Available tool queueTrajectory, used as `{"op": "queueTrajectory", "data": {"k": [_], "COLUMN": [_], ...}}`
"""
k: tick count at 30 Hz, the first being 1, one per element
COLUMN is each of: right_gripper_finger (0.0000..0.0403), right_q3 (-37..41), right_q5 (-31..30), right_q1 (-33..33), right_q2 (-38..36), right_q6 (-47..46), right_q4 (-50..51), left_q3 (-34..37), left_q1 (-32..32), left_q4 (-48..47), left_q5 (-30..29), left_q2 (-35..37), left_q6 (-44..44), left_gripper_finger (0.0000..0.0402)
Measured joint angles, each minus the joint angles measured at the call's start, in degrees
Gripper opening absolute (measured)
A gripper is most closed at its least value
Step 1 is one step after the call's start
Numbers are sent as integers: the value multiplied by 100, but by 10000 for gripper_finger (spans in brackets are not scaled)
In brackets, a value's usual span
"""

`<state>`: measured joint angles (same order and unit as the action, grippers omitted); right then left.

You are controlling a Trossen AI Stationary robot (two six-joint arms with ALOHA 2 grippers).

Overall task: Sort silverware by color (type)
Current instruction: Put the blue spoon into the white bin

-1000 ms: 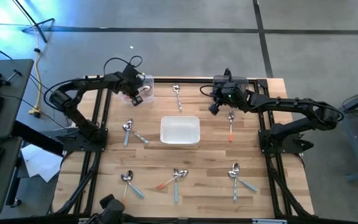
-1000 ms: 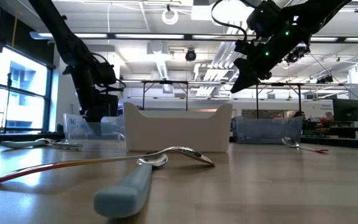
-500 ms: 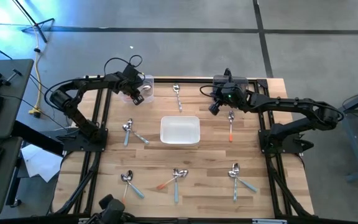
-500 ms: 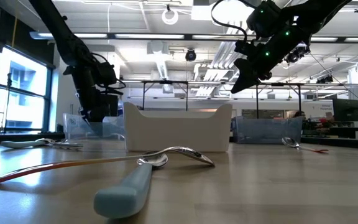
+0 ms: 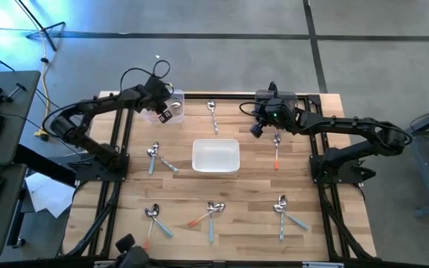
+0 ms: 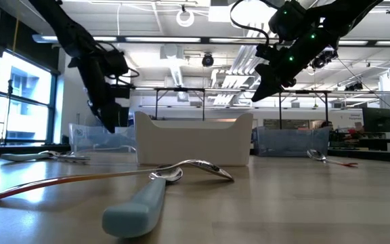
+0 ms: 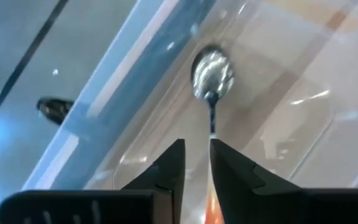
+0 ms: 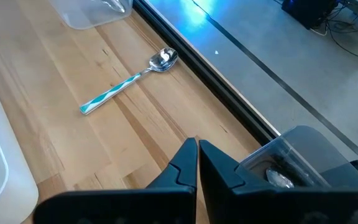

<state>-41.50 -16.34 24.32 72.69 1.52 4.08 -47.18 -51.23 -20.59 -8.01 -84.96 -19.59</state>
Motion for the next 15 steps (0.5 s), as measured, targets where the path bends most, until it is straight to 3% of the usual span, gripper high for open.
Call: {"op": "queueTrajectory", "data": {"k": [7, 15], "right_gripper_finger": [0, 0], "right_q3": [0, 0], "right_q5": [-2, -3], "right_q1": [2, 2], "right_q2": [0, 0], "right_q6": [0, -15], "right_q4": [175, 235], "left_q3": [0, 2], "left_q1": [159, 187], "left_q4": [855, 1426], "left_q5": [367, 749], "left_q2": [-71, -408], "left_q6": [347, 494], "left_gripper_finger": [8, 1]}}
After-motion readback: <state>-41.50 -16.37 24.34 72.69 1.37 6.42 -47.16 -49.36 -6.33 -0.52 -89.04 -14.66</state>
